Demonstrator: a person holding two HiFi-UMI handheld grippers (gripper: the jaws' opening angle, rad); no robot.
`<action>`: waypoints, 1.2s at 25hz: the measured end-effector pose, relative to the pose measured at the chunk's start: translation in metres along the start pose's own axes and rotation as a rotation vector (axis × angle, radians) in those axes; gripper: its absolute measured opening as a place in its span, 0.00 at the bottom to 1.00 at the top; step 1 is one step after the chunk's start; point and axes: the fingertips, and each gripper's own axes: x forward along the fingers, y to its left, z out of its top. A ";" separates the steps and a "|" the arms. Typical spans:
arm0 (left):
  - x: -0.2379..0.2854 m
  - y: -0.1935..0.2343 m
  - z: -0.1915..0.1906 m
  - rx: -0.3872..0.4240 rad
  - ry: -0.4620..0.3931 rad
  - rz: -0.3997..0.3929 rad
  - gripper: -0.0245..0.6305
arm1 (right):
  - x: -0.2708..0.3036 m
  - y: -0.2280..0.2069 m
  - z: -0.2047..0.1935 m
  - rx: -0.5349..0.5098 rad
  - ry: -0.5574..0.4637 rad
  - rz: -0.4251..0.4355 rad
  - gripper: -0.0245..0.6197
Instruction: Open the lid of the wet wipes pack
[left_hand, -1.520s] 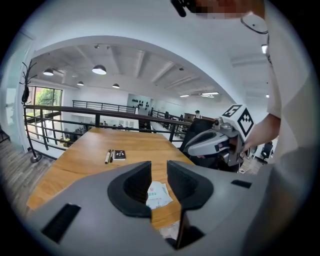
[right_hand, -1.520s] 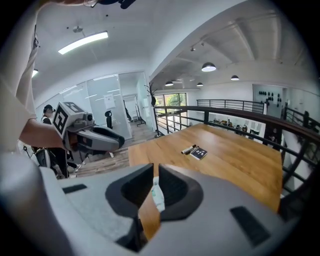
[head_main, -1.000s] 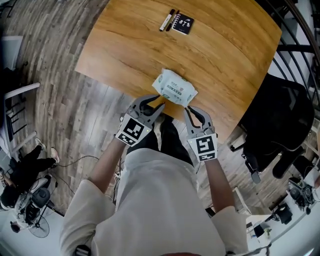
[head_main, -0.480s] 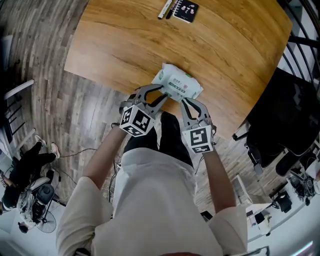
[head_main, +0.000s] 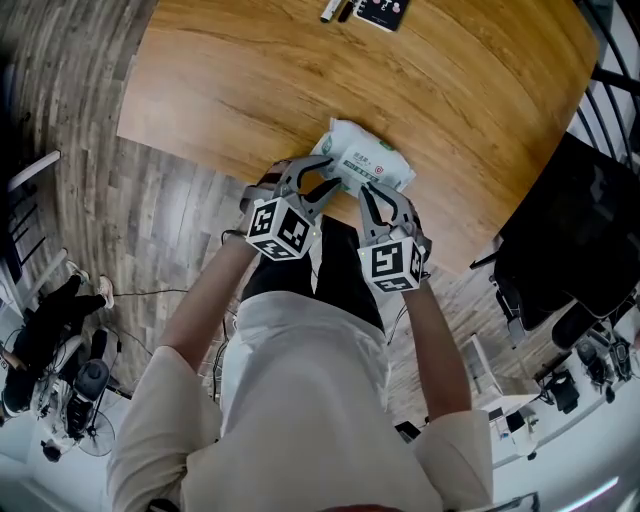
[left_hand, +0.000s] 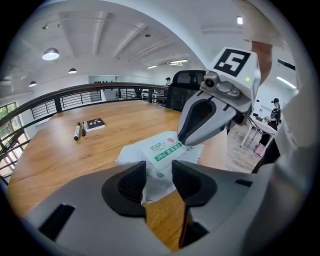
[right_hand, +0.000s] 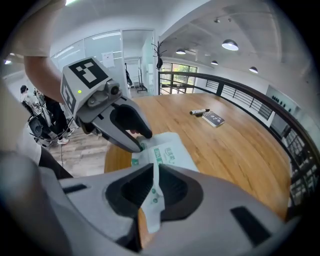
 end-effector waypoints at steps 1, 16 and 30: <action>0.002 0.000 -0.002 0.004 0.003 -0.005 0.28 | 0.004 0.001 0.000 -0.010 0.005 0.001 0.07; 0.014 0.000 -0.013 0.036 0.014 -0.058 0.27 | 0.031 0.010 -0.010 -0.277 0.086 -0.089 0.11; 0.016 0.001 -0.014 0.049 0.009 -0.079 0.27 | 0.034 0.006 -0.008 -0.242 0.095 -0.121 0.12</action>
